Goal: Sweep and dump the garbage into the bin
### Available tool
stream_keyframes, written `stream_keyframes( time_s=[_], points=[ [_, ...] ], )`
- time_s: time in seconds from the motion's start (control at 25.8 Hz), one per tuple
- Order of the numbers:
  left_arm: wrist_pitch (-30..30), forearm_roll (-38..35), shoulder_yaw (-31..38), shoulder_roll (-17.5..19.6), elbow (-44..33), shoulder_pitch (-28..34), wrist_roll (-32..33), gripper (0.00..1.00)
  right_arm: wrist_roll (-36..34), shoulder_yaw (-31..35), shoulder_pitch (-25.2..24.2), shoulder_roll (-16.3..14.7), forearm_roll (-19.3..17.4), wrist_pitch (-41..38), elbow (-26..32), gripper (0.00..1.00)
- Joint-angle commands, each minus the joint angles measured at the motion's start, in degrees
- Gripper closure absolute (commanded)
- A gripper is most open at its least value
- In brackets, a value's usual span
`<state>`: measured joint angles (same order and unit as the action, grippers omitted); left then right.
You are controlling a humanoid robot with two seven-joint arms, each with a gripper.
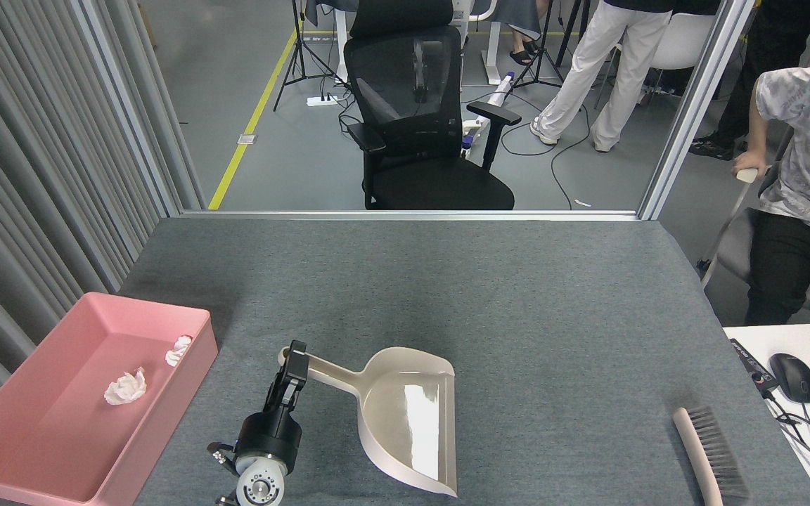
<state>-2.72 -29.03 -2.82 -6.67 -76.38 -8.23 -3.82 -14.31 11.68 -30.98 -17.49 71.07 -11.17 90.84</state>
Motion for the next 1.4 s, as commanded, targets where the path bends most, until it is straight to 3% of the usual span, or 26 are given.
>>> stream_keyframes(
  time_s=[0.0,0.47,0.54,0.62,0.89,0.93,0.97,1.01,1.24,1.36],
  points=[
    [0.26,0.20,3.43,-0.10,1.05,-0.21,-1.28,0.97,0.25,-0.08,-0.04,-0.09,0.03,0.09,-0.05,0.03],
    [-1.32,2.40,0.53,0.51,-1.32,4.18,-6.55,0.96,0.25,0.01,-0.13,0.09,-0.05,0.09,0.13,0.03],
    [-2.55,2.22,-0.79,0.51,-1.85,5.59,-6.64,0.89,0.25,0.09,-0.13,0.09,-0.05,0.09,0.13,0.03],
    [-2.99,1.96,-1.49,0.69,-2.37,6.56,-6.73,0.74,0.25,0.09,-0.13,0.00,-0.05,0.09,0.13,0.03],
    [-5.28,1.87,-3.34,0.87,-0.79,7.79,-8.49,0.71,0.25,0.09,-0.22,0.09,-0.14,0.09,0.13,0.03],
    [-5.45,1.87,-3.42,0.95,-0.70,7.88,-8.58,0.56,0.25,0.09,-0.22,0.18,-0.14,0.09,0.13,0.03],
    [-5.54,1.87,-3.42,0.95,-0.70,8.14,-8.58,0.32,0.25,0.09,-0.22,0.18,-0.14,0.09,0.13,0.03],
    [-5.63,1.87,-3.34,0.95,-0.79,8.14,-8.66,0.00,0.25,0.09,-0.22,0.26,-0.14,0.09,0.13,0.03],
    [-6.42,0.99,-4.30,1.30,-0.44,8.75,-9.89,0.00,0.25,0.18,-0.22,0.26,-0.23,0.09,0.13,0.03],
    [-6.42,-3.32,-4.39,1.48,-0.62,11.04,-10.07,0.00,0.25,0.18,-0.22,0.26,-0.23,0.09,0.13,0.03]
  ],
)
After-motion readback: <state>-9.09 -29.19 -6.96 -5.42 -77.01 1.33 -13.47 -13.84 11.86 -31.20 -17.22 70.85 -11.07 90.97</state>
